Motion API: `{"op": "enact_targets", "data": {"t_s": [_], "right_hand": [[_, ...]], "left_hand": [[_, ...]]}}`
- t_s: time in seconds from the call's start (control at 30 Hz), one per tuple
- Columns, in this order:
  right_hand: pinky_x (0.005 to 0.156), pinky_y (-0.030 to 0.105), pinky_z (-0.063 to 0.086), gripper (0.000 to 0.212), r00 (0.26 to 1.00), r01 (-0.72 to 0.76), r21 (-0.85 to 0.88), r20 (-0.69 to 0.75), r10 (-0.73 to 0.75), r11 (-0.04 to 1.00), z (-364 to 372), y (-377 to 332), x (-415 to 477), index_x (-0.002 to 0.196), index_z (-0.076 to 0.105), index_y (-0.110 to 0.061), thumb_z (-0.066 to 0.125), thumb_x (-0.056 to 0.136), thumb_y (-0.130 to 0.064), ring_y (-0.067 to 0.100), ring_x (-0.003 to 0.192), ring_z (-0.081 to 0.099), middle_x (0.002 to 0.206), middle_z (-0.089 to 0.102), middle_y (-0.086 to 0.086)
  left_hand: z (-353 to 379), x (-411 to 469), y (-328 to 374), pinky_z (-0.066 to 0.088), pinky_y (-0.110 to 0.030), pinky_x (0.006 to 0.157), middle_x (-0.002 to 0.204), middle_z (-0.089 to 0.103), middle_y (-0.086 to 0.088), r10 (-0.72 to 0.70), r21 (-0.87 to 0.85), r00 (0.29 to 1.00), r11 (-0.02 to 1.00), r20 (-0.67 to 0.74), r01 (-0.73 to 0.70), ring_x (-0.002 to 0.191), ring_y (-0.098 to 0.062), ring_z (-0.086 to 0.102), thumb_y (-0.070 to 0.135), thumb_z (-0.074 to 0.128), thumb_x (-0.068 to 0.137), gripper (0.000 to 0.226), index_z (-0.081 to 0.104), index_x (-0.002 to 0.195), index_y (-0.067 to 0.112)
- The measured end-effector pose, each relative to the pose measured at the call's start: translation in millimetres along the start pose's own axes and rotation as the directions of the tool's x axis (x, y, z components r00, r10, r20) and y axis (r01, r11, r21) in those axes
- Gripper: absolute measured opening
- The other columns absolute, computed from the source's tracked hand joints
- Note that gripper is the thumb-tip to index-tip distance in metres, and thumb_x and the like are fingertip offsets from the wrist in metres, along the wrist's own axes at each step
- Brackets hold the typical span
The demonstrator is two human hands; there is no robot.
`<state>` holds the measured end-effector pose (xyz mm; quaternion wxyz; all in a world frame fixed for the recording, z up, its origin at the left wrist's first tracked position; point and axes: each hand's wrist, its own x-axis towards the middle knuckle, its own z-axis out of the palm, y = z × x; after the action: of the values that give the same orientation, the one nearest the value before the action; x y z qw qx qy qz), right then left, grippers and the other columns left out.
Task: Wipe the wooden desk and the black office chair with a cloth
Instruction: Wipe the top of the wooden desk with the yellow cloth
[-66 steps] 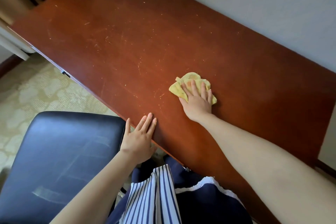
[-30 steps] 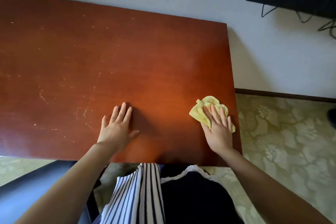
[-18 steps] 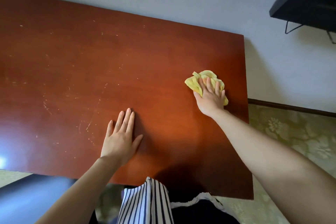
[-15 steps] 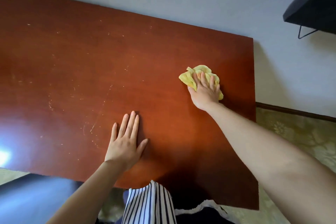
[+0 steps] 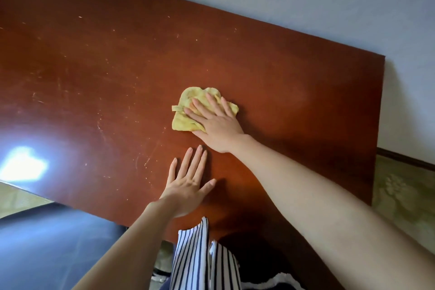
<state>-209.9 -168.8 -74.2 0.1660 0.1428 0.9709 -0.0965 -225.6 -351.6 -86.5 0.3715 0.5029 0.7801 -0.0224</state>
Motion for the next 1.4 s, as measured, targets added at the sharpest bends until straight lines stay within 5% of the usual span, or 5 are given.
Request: {"op": "enact_targets", "data": {"t_s": [0.17, 0.5, 0.83, 1.07, 1.4], "right_hand": [[0.117, 0.044, -0.013, 0.056, 0.999, -0.014, -0.035, -0.044, 0.013, 0.999, 19.8, 19.5, -51.2, 0.148, -0.005, -0.042, 0.015, 0.098, -0.054, 0.019, 0.144, -0.019, 0.158, -0.008, -0.013], [0.114, 0.039, -0.016, 0.056, 0.856, -0.508, 0.136, -0.028, 0.516, 0.85, 55.1, 65.2, -155.3, 0.139, -0.019, -0.047, 0.001, 0.088, -0.06, 0.016, 0.142, -0.023, 0.154, -0.016, -0.016], [0.116, 0.047, -0.007, 0.056, 0.715, -0.69, 0.205, 0.042, 0.698, 0.694, 10.0, 146.7, -96.9, 0.15, -0.004, -0.037, 0.021, 0.101, -0.045, 0.027, 0.145, -0.013, 0.159, -0.008, -0.007], [0.115, 0.051, -0.006, 0.056, 0.767, -0.641, 0.192, 0.105, 0.633, 0.744, -29.8, 150.7, -3.0, 0.149, -0.007, -0.04, 0.015, 0.099, -0.052, 0.031, 0.144, -0.015, 0.159, -0.012, -0.007], [0.113, 0.049, -0.014, 0.055, 0.962, -0.272, 0.117, 0.069, 0.265, 0.955, -33.8, 43.3, 69.4, 0.148, -0.004, -0.043, 0.017, 0.099, -0.052, 0.027, 0.143, -0.021, 0.158, -0.014, -0.008]], "left_hand": [[0.9, 2.1, -1.1, -0.045, -0.022, 0.085, 0.124, -0.058, 0.027, 0.009, 0.003, 1.0, 1.0, 0.0, -0.009, 0.117, 0.003, -0.053, 0.078, -0.02, 0.067, 0.069, -0.055, 0.116, 0.044], [2.4, 1.9, -2.0, -0.036, -0.03, 0.094, 0.125, -0.058, 0.025, 0.0, 0.051, 0.999, 0.999, -0.046, 0.002, 0.116, 0.002, -0.054, 0.066, 0.009, 0.09, 0.074, -0.055, 0.116, 0.041], [3.4, 0.2, -2.3, -0.045, -0.024, 0.086, 0.128, -0.057, 0.024, 0.029, 0.047, 0.996, 0.999, -0.089, -0.025, 0.119, 0.001, -0.052, 0.069, 0.003, 0.085, 0.073, -0.053, 0.12, 0.039], [0.2, -2.0, -0.8, -0.044, -0.024, 0.086, 0.128, -0.057, 0.024, 0.037, 0.024, 0.996, 0.999, -0.081, -0.036, 0.119, 0.001, -0.052, 0.063, 0.012, 0.092, 0.074, -0.051, 0.123, 0.038], [4.2, -0.1, -4.1, -0.041, -0.026, 0.094, 0.137, -0.05, 0.023, 0.031, 0.009, 0.994, 1.0, -0.102, -0.03, 0.126, 0.0, -0.047, 0.063, 0.015, 0.093, 0.075, -0.047, 0.128, 0.04]]}}
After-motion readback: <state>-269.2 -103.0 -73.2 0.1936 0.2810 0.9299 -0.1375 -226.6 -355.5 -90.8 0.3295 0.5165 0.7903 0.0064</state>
